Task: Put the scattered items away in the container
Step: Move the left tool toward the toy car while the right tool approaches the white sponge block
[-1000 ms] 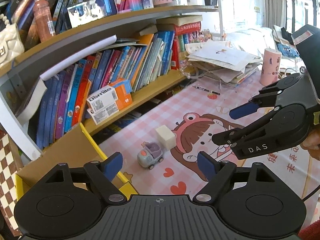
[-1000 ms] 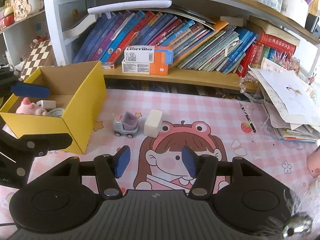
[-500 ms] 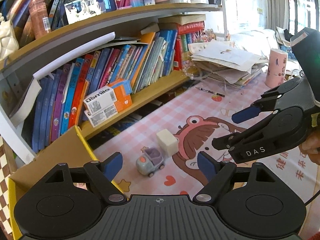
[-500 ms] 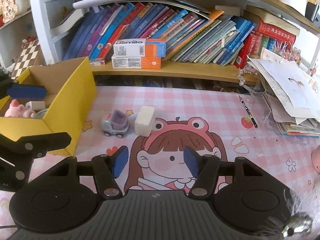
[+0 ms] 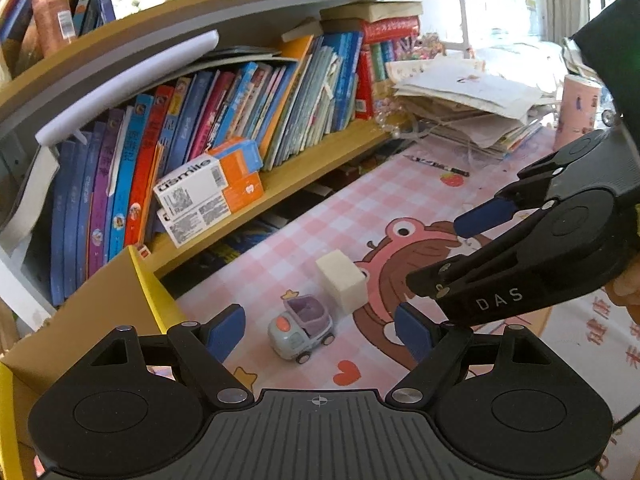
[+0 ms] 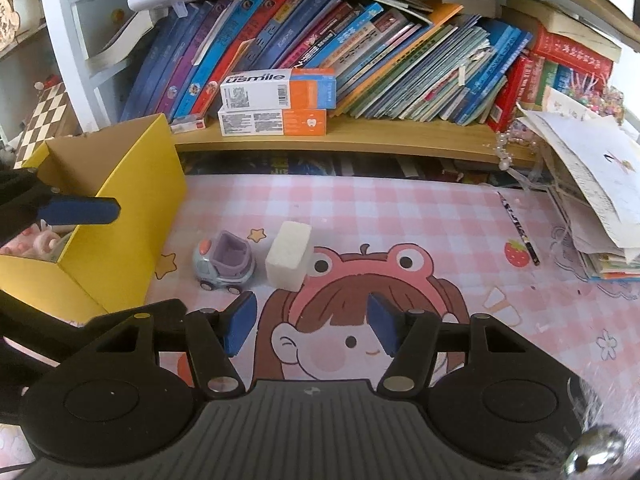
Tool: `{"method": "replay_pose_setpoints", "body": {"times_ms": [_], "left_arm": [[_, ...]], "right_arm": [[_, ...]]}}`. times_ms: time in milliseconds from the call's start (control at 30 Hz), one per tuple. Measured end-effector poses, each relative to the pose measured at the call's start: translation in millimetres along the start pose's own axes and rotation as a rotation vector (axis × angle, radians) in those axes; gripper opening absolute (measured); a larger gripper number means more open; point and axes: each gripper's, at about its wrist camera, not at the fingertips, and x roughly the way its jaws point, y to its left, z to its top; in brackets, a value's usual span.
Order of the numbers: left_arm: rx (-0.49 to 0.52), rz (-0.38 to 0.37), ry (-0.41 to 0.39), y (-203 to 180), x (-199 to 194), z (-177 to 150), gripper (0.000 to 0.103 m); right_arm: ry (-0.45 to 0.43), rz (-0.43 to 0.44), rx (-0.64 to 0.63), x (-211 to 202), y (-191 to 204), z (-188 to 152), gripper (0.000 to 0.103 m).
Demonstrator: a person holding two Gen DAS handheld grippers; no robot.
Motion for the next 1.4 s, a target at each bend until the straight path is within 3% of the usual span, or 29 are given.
{"method": "replay_pose_setpoints", "body": {"times_ms": [600, 800, 1033, 1400], "left_arm": [[-0.044, 0.078, 0.124, 3, 55, -1, 0.084], [-0.054, 0.128, 0.119, 2, 61, -1, 0.084], [0.100, 0.153, 0.077, -19, 64, -4, 0.084], [0.068, 0.160, 0.099, -18, 81, -5, 0.084]], "right_arm": [[0.021, 0.035, 0.007, 44, -7, 21, 0.060], [0.032, 0.046, 0.001, 59, -9, 28, 0.060], [0.038, 0.065, -0.005, 73, -9, 35, 0.059], [0.068, 0.089, -0.014, 92, -6, 43, 0.057]]}}
